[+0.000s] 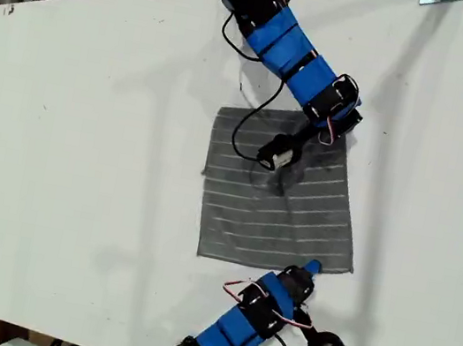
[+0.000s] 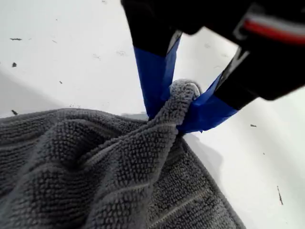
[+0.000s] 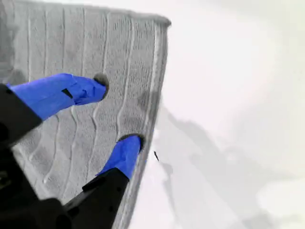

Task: Grasp corners of a square towel and fold twice.

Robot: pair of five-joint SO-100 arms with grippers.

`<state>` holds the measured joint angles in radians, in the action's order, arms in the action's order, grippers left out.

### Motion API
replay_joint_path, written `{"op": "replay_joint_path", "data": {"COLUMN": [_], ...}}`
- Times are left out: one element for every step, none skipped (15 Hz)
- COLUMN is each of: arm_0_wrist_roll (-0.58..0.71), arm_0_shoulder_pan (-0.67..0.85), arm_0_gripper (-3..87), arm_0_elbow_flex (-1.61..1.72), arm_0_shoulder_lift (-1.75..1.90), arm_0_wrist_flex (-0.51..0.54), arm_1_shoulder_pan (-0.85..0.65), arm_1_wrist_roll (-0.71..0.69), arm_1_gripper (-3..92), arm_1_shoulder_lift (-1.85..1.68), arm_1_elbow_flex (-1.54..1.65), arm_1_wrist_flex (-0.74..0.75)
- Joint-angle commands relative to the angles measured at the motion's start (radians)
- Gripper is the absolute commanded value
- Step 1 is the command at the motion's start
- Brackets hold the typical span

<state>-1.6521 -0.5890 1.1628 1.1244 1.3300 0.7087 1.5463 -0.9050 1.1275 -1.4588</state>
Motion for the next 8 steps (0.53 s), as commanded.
{"op": "replay_joint_path", "data": {"arm_0_wrist_roll": [0.029, 0.048, 0.057, 0.037, 0.014, 0.005, -0.005, -0.015], "arm_0_shoulder_pan": [-0.026, -0.037, -0.048, -0.057, -0.064, -0.069, -0.069, -0.069], "arm_0_gripper": [24.2, 24.9, 25.2, 25.3, 25.8, 25.8, 25.8, 25.8], "arm_0_elbow_flex": [-0.084, -0.086, -0.092, -0.112, -0.117, -0.123, -0.141, -0.146], "arm_0_shoulder_lift": [-0.017, -0.031, -0.052, -0.091, -0.127, -0.16, -0.19, -0.209], "arm_0_wrist_flex": [-0.057, -0.109, -0.149, -0.146, -0.146, -0.147, -0.141, -0.13], "arm_1_shoulder_pan": [-0.008, -0.009, -0.011, -0.011, -0.011, -0.011, -0.012, -0.012], "arm_1_wrist_roll": [0.011, 0.011, 0.011, 0.011, 0.011, 0.011, 0.009, 0.009], "arm_1_gripper": [-0.1, -0.1, -0.1, -0.1, -0.1, -0.1, -0.1, -0.1], "arm_1_shoulder_lift": [-0.002, 0.0, 0.0, 0.0, -0.002, -0.002, -0.002, -0.003], "arm_1_elbow_flex": [0.023, 0.028, 0.028, 0.028, 0.028, 0.028, 0.028, 0.028], "arm_1_wrist_flex": [0.012, 0.017, 0.018, 0.02, 0.023, 0.026, 0.029, 0.032]}}
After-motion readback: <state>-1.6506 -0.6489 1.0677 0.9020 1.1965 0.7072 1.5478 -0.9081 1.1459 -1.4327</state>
